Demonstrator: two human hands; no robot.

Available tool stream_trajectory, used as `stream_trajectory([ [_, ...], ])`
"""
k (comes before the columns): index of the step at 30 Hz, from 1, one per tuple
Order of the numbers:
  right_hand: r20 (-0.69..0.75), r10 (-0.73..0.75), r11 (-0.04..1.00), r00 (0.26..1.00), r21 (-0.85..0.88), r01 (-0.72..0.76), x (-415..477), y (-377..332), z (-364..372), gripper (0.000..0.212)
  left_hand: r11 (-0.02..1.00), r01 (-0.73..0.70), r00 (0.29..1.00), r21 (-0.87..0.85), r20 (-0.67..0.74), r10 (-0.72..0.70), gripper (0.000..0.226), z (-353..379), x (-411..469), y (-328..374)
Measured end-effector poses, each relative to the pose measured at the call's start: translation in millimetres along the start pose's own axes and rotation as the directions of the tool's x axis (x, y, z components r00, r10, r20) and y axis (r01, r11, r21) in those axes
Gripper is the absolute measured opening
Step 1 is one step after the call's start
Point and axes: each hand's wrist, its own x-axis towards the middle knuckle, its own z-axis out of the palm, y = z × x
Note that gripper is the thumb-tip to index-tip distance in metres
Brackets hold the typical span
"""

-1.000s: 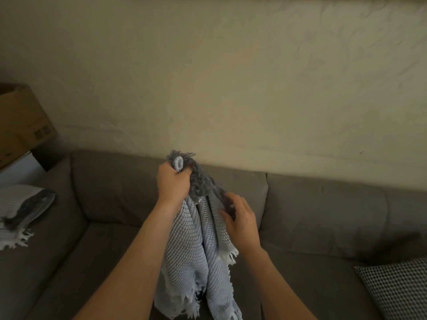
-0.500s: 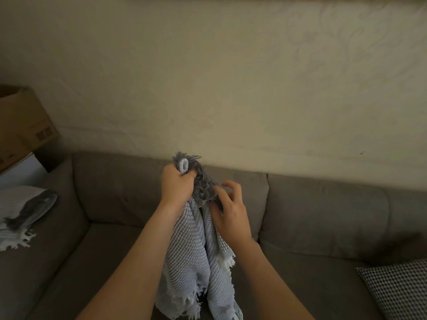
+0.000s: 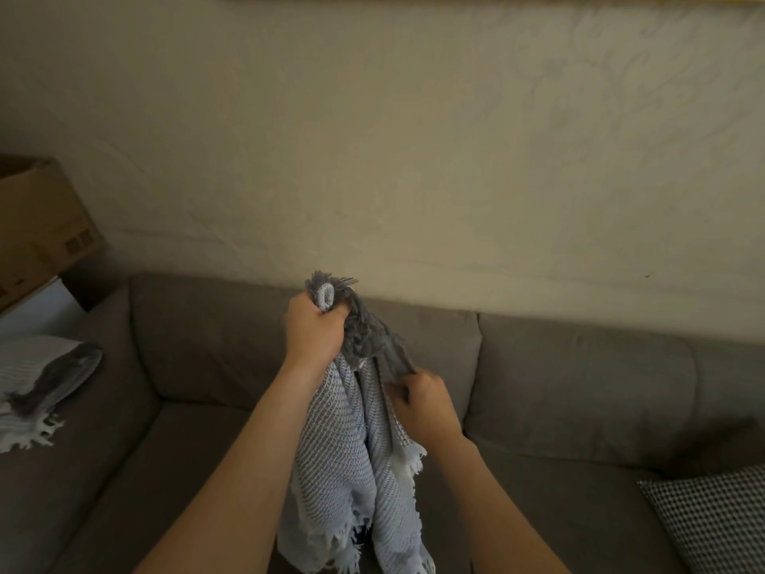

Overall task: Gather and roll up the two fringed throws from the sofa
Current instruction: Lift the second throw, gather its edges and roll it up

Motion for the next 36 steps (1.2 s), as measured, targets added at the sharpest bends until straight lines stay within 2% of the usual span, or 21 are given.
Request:
stream_trajectory([
  [6,0.092,0.006,0.997,0.996,0.072,-0.013,-1.8,9.1,-6.6,0.061,1.0,0.005,1.0,0.009,-0.021,-0.005,0.017,0.6,1.6,-4.1],
  [17,0.223,0.073,0.997,0.972,0.001,-0.075,-3.5,22.4,-18.5,0.059,1.0,0.012,0.999,0.026,-0.033,-0.011,0.025,2.4,6.3,-9.4],
  [21,0.329,0.018,0.997,0.944,0.068,-0.043,-4.6,23.7,-27.3,0.059,0.999,0.017,0.999,0.037,-0.027,-0.016,0.023,3.2,4.4,-8.2],
  [27,0.484,0.043,0.998,0.874,0.018,-0.059,2.6,26.8,-35.9,0.052,0.998,0.024,0.999,0.062,-0.027,-0.022,0.036,7.5,0.3,-8.7],
  [30,0.383,0.032,0.994,0.923,0.081,-0.068,0.3,23.8,-44.2,0.048,0.996,0.042,0.997,0.074,-0.067,-0.037,0.038,6.4,0.2,-8.7],
  [32,0.186,0.027,0.988,0.982,0.146,-0.055,-7.1,20.2,-47.9,0.046,0.994,0.046,0.995,0.094,-0.09,-0.037,0.035,3.8,1.1,-8.7],
  [34,0.001,0.061,0.976,0.998,0.208,-0.06,-15.8,18.0,-48.2,0.047,0.992,0.044,0.993,0.118,-0.11,-0.031,0.035,1.8,1.5,-9.1],
  [36,-0.08,0.084,0.961,0.993,0.271,-0.059,-21.2,19.0,-47.9,0.046,0.989,0.054,0.991,0.137,-0.126,-0.037,0.032,2.6,-0.3,-9.9],
])
